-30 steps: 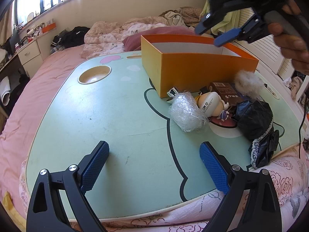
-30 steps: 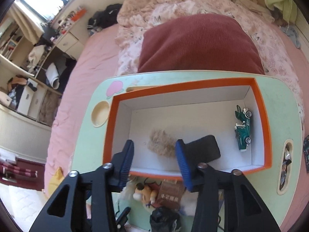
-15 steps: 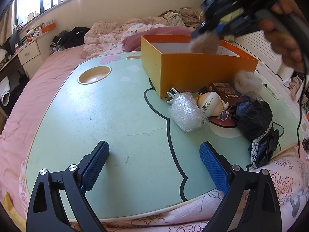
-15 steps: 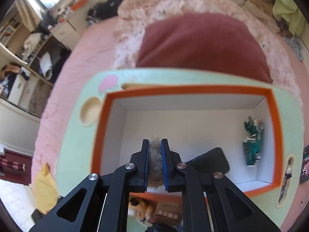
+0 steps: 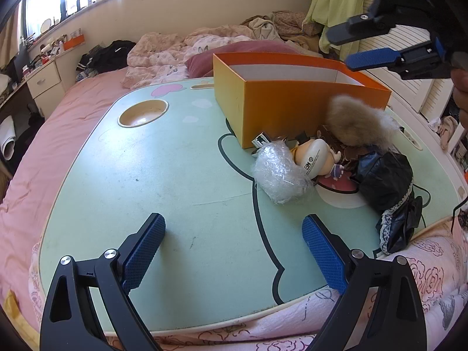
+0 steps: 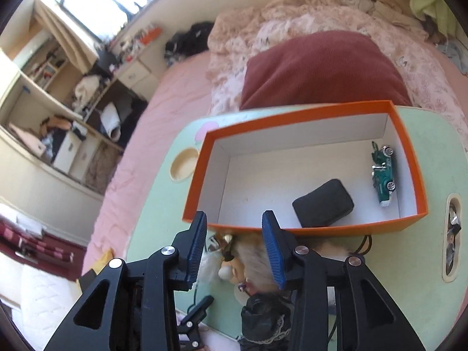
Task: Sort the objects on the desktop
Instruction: 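Lift the brown pompom out and set it beside the white pompom, then reach into the box with the left gripper and grasp the black case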
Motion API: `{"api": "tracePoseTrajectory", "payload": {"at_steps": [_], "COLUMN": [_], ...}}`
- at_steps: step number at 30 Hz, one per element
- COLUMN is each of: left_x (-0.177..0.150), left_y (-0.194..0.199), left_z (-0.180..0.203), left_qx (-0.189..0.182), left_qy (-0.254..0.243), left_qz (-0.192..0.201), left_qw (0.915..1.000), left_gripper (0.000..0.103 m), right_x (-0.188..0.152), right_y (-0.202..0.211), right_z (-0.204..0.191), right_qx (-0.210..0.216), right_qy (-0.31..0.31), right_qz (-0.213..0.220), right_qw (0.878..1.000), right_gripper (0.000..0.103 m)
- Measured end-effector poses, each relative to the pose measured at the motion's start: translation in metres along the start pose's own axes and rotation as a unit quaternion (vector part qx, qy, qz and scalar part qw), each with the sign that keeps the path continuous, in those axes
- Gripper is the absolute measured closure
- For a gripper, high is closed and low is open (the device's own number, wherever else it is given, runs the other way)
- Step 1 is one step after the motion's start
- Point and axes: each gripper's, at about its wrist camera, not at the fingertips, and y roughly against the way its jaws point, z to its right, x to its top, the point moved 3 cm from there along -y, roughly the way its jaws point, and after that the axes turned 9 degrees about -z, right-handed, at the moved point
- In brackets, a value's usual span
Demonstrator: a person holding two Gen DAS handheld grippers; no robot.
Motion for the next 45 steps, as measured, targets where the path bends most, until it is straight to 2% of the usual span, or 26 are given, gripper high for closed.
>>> {"api": "tracePoseTrajectory", "payload": {"at_steps": [2,5,8,12,15,16,17,18,19,20,22,27,31,33,36,39,42,45], "left_x": [0.0,0.0,0.0,0.0,-0.001,0.0,0.0,0.0,0.0,0.0,0.0,-0.001,0.003,0.015,0.048,0.095,0.145,0.175], "left_y": [0.0,0.0,0.0,0.0,-0.001,0.0,0.0,0.0,0.0,0.001,0.0,0.002,0.014,0.035,0.059,0.067,0.042,0.001], "left_z": [0.0,0.0,0.0,0.0,0.0,0.0,0.0,0.0,0.0,0.0,0.0,0.001,-0.002,-0.001,0.012,0.041,0.075,0.099], "left_qx": [0.0,0.0,0.0,0.0,0.0,0.001,0.001,0.001,0.001,0.001,0.001,0.002,-0.017,-0.028,-0.065,-0.118,-0.169,-0.193], "left_qy": [0.0,0.0,0.0,0.0,0.0,-0.001,-0.001,-0.001,-0.001,-0.001,-0.001,-0.002,0.004,0.008,-0.002,-0.027,-0.03,-0.012], "left_qz": [0.0,0.0,0.0,0.0,0.0,0.0,0.0,0.0,0.0,0.0,0.0,0.0,0.018,0.045,0.069,0.042,-0.036,-0.12], "left_qw": [1.0,1.0,1.0,1.0,1.0,1.0,1.0,1.0,1.0,1.0,1.0,1.0,0.9997,0.9986,0.9955,0.9917,0.9846,0.9738], "left_gripper": [0.009,0.009,0.009,0.009,0.009,0.009,0.009,0.009,0.009,0.009,0.009,0.009,0.009,0.009,0.009,0.013,0.015,0.018], "right_x": [-0.014,-0.047,-0.092,-0.136,-0.153,-0.159,-0.164,-0.165,-0.165,-0.165,-0.163,-0.163,-0.164,-0.163,-0.164,-0.164,-0.164,-0.166], "right_y": [0.006,0.017,0.022,0.017,0.006,0.008,0.009,0.008,0.005,0.002,-0.003,0.003,0.003,0.005,0.003,0.003,0.005,-0.001], "right_z": [0.001,0.008,0.028,0.057,0.068,0.066,0.065,0.063,0.06,0.059,0.052,0.055,0.057,0.057,0.057,0.057,0.057,0.06], "right_qx": [-0.014,-0.063,-0.1,-0.126,-0.159,-0.169,-0.179,-0.191,-0.204,-0.215,-0.241,-0.238,-0.238,-0.238,-0.238,-0.238,-0.237,-0.238], "right_qy": [0.009,0.022,0.025,0.007,0.007,0.02,0.026,0.032,0.039,0.047,0.066,0.062,0.062,0.062,0.062,0.062,0.062,0.063], "right_qz": [0.01,0.03,0.044,0.048,0.052,0.076,0.091,0.101,0.098,0.09,0.076,0.077,0.077,0.077,0.077,0.077,0.078,0.077], "right_qw": [1.0,0.997,0.994,0.991,0.986,0.983,0.979,0.976,0.973,0.971,0.965,0.966,0.966,0.966,0.966,0.966,0.966,0.966], "right_gripper": [0.064,0.064,0.064,0.064,0.064,0.053,0.038,0.03,0.014,0.01,0.007,0.005,0.005,0.004,0.004,0.004,0.004,0.004]}}
